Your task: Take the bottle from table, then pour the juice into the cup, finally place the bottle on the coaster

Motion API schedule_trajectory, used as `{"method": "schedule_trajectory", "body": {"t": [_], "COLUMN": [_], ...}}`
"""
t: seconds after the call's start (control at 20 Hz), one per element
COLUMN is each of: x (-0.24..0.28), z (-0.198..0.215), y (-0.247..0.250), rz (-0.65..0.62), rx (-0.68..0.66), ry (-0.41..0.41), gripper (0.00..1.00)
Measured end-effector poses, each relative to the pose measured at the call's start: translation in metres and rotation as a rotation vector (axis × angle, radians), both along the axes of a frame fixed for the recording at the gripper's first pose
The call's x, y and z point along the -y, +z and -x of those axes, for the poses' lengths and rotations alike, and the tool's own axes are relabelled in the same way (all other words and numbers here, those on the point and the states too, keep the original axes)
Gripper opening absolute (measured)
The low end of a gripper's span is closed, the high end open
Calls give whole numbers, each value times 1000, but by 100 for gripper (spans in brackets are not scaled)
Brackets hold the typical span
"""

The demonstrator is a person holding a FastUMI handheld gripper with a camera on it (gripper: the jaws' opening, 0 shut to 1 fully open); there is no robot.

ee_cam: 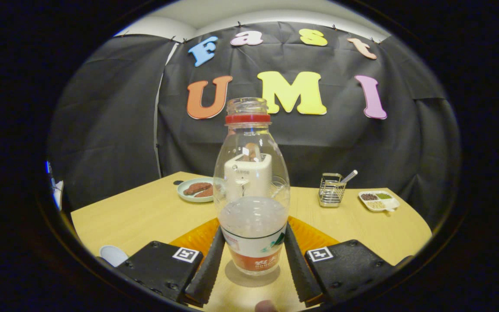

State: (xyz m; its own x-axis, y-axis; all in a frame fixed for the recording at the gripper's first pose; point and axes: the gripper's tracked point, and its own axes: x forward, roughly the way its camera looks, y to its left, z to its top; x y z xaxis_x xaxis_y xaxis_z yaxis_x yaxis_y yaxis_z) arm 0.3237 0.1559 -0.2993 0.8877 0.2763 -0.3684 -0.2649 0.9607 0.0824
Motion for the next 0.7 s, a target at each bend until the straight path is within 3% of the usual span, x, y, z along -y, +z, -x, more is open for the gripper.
{"method": "schedule_trajectory", "body": {"t": [0.7], "x": [-8], "z": [-7], "y": [-45], "rz": [0], "rx": [-53], "ry": [13], "gripper": [77]}}
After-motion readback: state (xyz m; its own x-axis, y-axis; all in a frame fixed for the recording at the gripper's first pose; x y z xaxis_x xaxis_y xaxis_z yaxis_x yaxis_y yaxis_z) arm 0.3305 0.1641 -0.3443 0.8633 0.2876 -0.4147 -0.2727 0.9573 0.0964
